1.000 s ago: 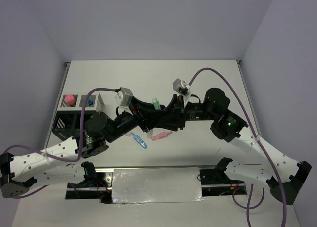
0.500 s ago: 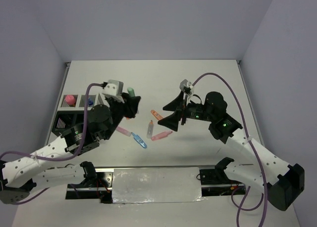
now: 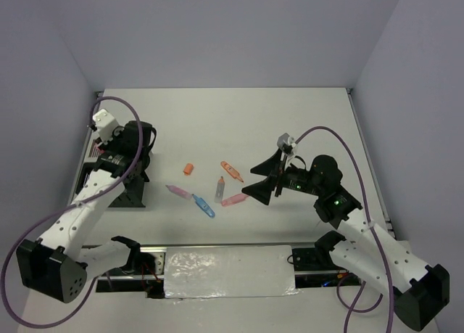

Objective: Sort the stationery into containers
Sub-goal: Place the pen in the storage box.

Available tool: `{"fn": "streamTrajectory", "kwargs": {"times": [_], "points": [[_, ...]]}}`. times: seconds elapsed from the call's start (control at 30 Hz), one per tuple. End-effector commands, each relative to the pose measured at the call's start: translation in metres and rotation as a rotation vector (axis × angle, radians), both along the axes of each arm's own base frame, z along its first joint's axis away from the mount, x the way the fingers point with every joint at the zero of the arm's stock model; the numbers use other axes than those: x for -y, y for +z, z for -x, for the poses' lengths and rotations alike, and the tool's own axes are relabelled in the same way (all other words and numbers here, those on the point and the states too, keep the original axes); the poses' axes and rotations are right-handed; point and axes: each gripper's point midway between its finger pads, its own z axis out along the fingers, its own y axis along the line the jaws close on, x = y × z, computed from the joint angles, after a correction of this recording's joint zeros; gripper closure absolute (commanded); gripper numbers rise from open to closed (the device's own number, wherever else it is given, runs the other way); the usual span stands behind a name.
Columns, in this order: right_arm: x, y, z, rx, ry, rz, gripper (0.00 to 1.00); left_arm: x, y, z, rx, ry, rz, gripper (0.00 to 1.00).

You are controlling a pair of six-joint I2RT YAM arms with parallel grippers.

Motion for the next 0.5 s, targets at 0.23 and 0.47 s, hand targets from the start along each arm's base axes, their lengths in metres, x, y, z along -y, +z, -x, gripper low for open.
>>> {"fn": "streamTrajectory", "kwargs": {"times": [0.23, 0.47], "points": [[0.006, 0.009, 0.019, 0.058, 0.040, -0.045, 0.03, -0.027, -0.025, 0.032, 0.091, 0.215, 0.045, 1.00], [0.000, 0.018, 0.023, 0.058, 0.088, -0.076, 0.03, -0.034, -0.048, 0.046, 0.099, 0.234, 0.029, 0.86]]}}
